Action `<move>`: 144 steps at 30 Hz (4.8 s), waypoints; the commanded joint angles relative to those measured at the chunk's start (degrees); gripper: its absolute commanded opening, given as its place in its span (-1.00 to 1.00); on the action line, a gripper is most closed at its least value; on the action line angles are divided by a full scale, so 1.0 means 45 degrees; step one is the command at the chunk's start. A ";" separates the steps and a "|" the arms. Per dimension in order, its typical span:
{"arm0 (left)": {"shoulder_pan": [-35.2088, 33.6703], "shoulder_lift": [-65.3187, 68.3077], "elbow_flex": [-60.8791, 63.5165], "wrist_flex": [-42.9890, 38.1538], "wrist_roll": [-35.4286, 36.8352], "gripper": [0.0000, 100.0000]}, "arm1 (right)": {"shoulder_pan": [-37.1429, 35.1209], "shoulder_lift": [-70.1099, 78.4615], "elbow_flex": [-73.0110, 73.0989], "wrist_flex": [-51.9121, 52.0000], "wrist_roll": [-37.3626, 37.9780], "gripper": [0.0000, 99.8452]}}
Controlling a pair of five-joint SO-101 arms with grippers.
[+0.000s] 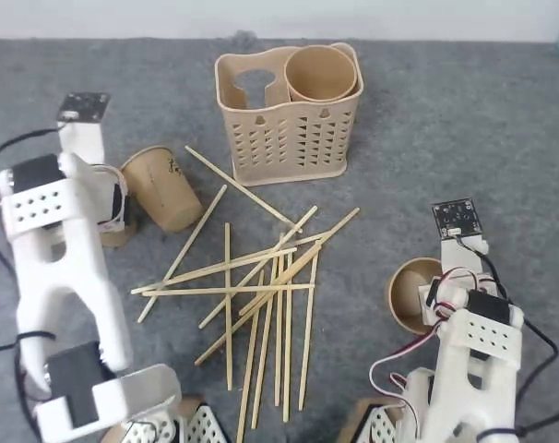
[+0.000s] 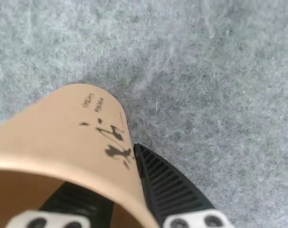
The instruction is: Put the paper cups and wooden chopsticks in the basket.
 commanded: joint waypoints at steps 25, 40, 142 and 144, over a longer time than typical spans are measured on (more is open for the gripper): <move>-0.0078 -0.0234 0.0107 -0.1875 -0.1250 -0.75 | -0.0049 -0.0049 0.0293 0.0068 0.0195 -0.98; -0.0078 -0.0840 0.0225 -0.1875 -0.3243 -0.75 | -0.0068 -0.0049 0.0293 0.0049 0.0195 -0.98; 1.0471 0.2872 -0.8860 -0.7482 0.8127 -0.97 | -0.0459 -0.0049 0.0293 -0.0225 0.0254 -0.98; 1.0471 0.2872 -0.8860 -0.7463 0.7639 -0.97 | -0.0459 -0.0049 0.0293 -0.0225 0.0254 -0.98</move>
